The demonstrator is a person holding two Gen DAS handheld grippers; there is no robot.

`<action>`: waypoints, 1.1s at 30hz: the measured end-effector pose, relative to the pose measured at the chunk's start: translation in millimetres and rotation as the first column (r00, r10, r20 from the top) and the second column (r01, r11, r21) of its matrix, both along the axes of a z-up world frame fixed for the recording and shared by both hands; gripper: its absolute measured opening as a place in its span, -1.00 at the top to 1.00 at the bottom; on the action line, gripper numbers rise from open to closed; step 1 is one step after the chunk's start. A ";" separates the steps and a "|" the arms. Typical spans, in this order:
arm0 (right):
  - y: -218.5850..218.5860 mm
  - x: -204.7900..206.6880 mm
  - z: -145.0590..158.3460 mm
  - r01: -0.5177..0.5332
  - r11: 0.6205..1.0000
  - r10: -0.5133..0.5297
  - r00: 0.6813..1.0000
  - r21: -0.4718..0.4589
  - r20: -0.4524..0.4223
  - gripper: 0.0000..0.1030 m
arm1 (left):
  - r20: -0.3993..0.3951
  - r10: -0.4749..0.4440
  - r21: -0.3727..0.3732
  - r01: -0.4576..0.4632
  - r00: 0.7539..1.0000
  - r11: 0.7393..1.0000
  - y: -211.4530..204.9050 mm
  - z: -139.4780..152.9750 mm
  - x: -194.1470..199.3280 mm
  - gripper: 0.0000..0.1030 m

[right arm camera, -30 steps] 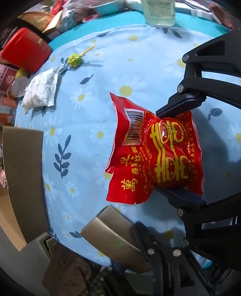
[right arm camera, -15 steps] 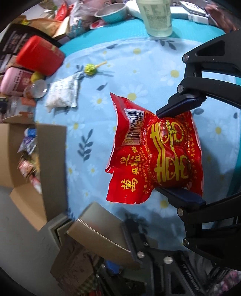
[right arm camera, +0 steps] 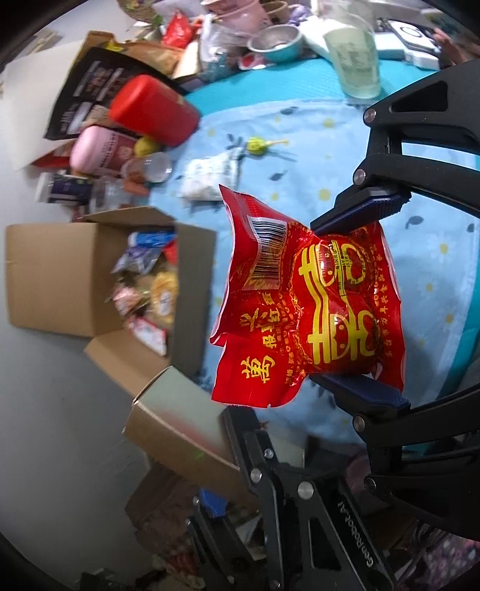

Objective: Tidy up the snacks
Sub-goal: 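Carry the gold box with the left gripper while the right carries the candy bag into the box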

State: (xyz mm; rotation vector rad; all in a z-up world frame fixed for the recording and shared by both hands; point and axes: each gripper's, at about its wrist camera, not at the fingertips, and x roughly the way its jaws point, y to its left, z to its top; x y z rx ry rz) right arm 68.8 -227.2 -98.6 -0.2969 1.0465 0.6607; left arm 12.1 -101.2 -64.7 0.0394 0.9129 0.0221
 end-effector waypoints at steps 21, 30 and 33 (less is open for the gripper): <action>52.0 65.6 92.0 -0.044 0.992 0.028 0.990 0.118 0.135 -0.38 | 0.186 0.069 -0.019 -0.066 0.980 0.998 60.5 83.4 54.2 0.16; 73.4 112.8 98.6 -0.041 0.992 0.022 0.988 0.123 0.155 -0.39 | 0.217 0.104 -0.025 -0.101 0.971 0.995 92.8 90.4 99.5 0.16; 78.7 130.5 98.9 -0.037 0.992 0.018 0.988 0.119 0.155 -0.39 | 0.219 0.108 -0.020 -0.107 0.970 0.994 101.9 87.2 117.1 0.16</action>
